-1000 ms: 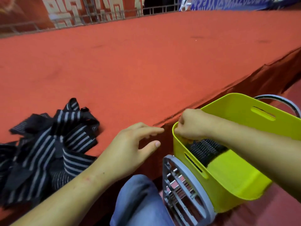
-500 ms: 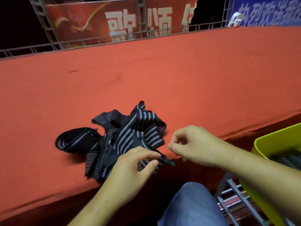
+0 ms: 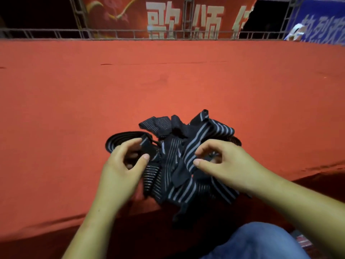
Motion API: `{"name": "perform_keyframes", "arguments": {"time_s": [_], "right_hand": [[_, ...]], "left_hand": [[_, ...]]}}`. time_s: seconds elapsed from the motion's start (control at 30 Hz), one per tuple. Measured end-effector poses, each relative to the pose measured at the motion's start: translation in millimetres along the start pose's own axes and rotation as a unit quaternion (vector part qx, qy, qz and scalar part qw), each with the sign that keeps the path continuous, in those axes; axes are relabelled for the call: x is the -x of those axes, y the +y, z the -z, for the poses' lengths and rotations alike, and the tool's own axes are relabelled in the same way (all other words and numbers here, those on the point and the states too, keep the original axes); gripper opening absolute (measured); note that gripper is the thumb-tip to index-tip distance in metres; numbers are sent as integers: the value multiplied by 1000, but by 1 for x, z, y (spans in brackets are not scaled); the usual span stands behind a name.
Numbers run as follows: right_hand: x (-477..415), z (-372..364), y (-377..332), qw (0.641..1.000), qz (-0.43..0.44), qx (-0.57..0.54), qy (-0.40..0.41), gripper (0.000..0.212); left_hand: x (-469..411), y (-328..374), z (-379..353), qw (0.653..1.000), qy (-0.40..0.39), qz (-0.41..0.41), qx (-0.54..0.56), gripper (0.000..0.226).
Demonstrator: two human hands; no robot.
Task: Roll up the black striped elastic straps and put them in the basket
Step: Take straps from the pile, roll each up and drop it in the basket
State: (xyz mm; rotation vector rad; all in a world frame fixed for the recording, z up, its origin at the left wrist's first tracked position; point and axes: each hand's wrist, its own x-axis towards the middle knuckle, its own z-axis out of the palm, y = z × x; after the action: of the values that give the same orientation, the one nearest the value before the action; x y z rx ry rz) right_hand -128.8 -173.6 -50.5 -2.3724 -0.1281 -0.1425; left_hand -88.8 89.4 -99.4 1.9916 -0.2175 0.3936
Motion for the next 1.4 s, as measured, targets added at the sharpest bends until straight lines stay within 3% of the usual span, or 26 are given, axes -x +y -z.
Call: {"name": "perform_keyframes", "arguments": {"time_s": [0.17, 0.27, 0.33, 0.47, 0.53, 0.63, 0.7, 0.77, 0.97, 1.03, 1.1, 1.17, 1.23, 1.3, 1.33, 1.4], "right_hand": [[-24, -35, -23, 999, 29, 38, -3, 31], [-40, -53, -34, 992, 83, 94, -24, 38], [-50, -64, -31, 982, 93, 146, -71, 52], [-58, -73, -16, 966, 51, 200, -153, 75], [-59, -76, -10, 964, 46, 207, -158, 65], [-60, -80, -4, 969, 50, 180, -160, 27], [-61, -83, 1, 973, 53, 162, -155, 12], [-62, -84, 6, 975, 49, 154, -151, 13], [-60, -83, 4, 965, 19, 160, -205, 64], [-61, -86, 4, 965, 18, 163, -203, 58], [-63, -89, 5, 968, 24, 156, -193, 46], [-64, -92, 9, 972, 29, 138, -187, 36], [-65, -94, 13, 976, 36, 112, -183, 26], [-63, -90, 15, 977, 38, 84, -192, 24], [-62, -87, 15, 976, 41, 68, -201, 23], [-58, -78, 14, 973, 45, 32, -223, 19]], "left_hand": [[11, -33, 6, 998, 1, 31, -49, 70], [7, -37, 20, 996, 4, 53, -71, 76], [3, -38, 27, 993, -14, 86, -83, 64], [0, -36, 35, 988, -43, 103, -102, 17], [0, -37, 41, 989, -36, 98, -105, 16], [-2, -40, 50, 988, -32, 93, -121, 16], [-3, -41, 55, 984, -33, 111, -133, 15], [-5, -43, 61, 980, -16, 139, -138, 14], [-11, -52, 87, 958, 95, 205, -178, 7], [-8, -41, 84, 957, 129, 189, -180, 9], [-3, -23, 72, 968, 157, 111, -160, 17], [5, -2, 52, 989, 100, 36, -104, 18], [15, 5, 27, 998, -30, 17, -56, 24], [25, -5, 3, 985, -144, -2, -94, 56], [29, -15, -7, 977, -169, -18, -128, 71], [33, -28, -20, 978, -157, -27, -138, 75]]}}
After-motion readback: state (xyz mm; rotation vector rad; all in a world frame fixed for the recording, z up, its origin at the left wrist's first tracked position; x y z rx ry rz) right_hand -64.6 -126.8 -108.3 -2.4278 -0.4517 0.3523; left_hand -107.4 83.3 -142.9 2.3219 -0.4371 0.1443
